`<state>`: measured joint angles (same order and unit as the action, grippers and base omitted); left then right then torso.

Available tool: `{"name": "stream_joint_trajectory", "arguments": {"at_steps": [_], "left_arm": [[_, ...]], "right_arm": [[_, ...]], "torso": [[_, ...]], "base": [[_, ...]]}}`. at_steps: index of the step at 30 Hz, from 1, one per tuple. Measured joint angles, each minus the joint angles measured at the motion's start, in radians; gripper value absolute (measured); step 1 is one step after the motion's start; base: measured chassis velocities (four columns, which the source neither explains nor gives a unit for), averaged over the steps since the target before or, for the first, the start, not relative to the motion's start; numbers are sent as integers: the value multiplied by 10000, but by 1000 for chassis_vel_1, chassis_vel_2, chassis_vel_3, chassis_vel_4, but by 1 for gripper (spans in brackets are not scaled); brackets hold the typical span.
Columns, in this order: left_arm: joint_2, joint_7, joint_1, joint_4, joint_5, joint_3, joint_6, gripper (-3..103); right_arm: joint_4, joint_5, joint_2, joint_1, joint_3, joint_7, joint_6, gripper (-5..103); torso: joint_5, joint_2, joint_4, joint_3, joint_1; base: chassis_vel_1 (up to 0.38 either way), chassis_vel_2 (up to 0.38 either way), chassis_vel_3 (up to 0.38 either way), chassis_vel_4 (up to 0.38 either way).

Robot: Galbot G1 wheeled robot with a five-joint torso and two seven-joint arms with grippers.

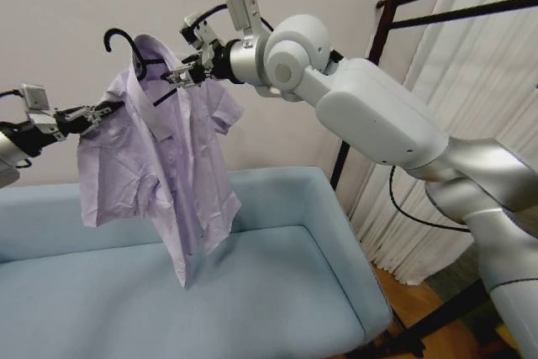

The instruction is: Pick up the clothes from the sofa and hang them on the clothes hanger.

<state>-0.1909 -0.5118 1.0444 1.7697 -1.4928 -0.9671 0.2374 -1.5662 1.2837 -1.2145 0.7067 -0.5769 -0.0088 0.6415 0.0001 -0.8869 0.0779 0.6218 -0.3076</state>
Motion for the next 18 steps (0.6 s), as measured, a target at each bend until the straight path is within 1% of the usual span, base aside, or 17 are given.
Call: {"name": "stream_joint_trajectory", "arguments": {"at_steps": [1, 3, 4, 9, 13, 15, 17, 18], "left_arm": [[0, 0, 0, 0, 0, 0, 0, 2], [-9, 47, -3, 99, 5, 0, 0, 2], [-12, 60, -3, 127, 10, 0, 0, 2], [-16, -15, 1, 43, 24, -21, -17, 2], [-76, -156, 7, -65, 62, -37, -53, 2], [-86, -199, 2, -65, 61, -44, -55, 2], [-88, -474, -7, -114, 63, -53, -55, 2], [-88, -684, -9, -173, 100, -57, -56, 2]], "right_arm": [[0, 0, 0, 0, 0, 0, 0, 85], [-48, 177, -158, 5, -18, 273, 52, 95], [0, 253, -238, 13, -10, 376, 59, 99], [259, 398, -268, 177, 129, 422, 60, 100], [540, 965, -141, 420, 317, 803, 232, 100], [627, 996, -116, 454, 317, 823, 243, 100], [918, 916, -76, 548, 312, 664, 333, 100], [1161, 717, -45, 636, 252, 290, 378, 100]], "torso": [[0, 0, 0, 0, 0], [-1, 0, -2, 0, 0], [-1, 0, -3, 0, 0], [-1, 0, -1, 1, -1], [-1, 0, 0, 0, 0], [-1, 0, 0, 0, 0], [0, 0, 0, 0, -1], [0, 0, 0, 0, 0]], "base": [[0, 0, 0, 0], [0, 0, 0, 0], [0, 0, 0, 0], [0, 0, 0, 0], [0, 0, 0, 0], [0, 0, 0, 0], [0, 0, 0, 0], [0, 0, 0, 0]]}}
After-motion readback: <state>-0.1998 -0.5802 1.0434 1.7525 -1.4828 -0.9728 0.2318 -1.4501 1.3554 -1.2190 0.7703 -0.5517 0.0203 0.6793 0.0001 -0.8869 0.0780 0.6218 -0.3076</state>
